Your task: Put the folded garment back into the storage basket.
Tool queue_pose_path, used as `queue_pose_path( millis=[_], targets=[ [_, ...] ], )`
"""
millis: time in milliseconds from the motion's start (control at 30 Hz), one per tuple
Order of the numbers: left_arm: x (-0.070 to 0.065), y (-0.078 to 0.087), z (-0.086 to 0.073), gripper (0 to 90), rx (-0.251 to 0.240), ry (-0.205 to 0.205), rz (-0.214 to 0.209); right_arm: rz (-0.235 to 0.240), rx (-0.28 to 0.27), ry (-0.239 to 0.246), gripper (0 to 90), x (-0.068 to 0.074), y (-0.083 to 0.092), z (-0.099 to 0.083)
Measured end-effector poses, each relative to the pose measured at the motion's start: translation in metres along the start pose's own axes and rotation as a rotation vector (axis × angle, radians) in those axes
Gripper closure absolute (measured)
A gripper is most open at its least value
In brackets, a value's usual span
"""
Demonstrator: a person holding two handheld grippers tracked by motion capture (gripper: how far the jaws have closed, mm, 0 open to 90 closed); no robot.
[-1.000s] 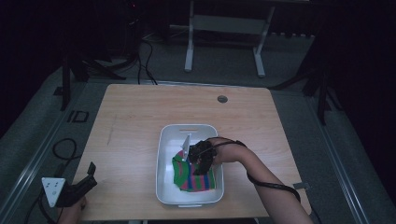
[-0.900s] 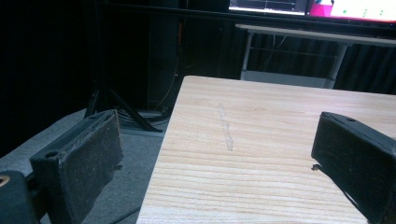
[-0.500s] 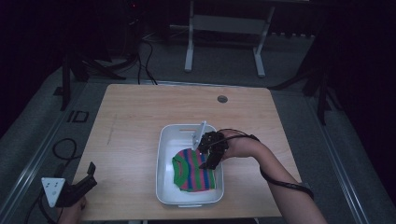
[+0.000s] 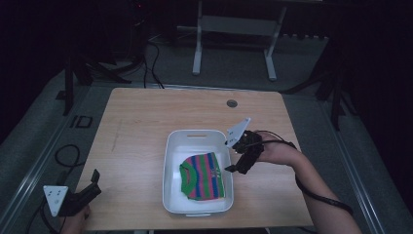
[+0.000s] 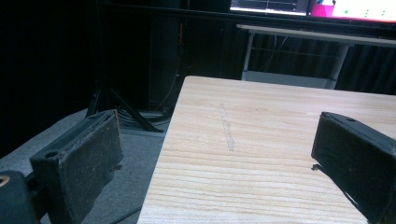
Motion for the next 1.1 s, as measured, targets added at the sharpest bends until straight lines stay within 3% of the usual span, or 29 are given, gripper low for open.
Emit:
queue_pose_path(
  millis=[167, 367, 700, 833, 933, 1000, 1100],
  targets=[
    [0.0, 0.0, 0.0, 2.2, 0.001, -0.002, 0.002, -0.056, -0.023, -0.055, 13.9, -0.008, 0.007, -0.023],
    [0.0, 0.0, 0.0, 2.2, 0.001, -0.005, 0.002, -0.085, -0.076, -0.11, 13.9, -0.013, 0.009, -0.042],
    [0.0, 0.0, 0.0, 2.2, -0.001, -0.004, 0.001, -0.161, -0.114, -0.22, 14.0, -0.021, -0.003, -0.09],
    [0.0, 0.0, 0.0, 2.2, -0.002, -0.004, 0.001, -0.203, -0.206, -0.285, 14.3, -0.024, -0.019, -0.111],
    [0.0, 0.0, 0.0, 2.2, -0.002, -0.004, 0.001, -0.236, -0.229, -0.306, 14.3, -0.025, -0.026, -0.119],
    [0.0, 0.0, 0.0, 2.2, -0.002, -0.004, 0.002, -0.29, -0.273, -0.348, 14.3, -0.027, -0.032, -0.131],
    [0.0, 0.0, 0.0, 2.2, -0.002, -0.003, 0.001, -0.333, -0.306, -0.392, 14.2, -0.029, -0.037, -0.143]
  ],
)
Point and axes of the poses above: each handheld gripper's, and its own axes: y roughly backward along the jaws, z roughly out of its top, x roughly to its left, the point moved 8 cm from there along -y, roughly forward along the jaws, and after that the axes turned 10 degrees about z, right-handed, at the moved point
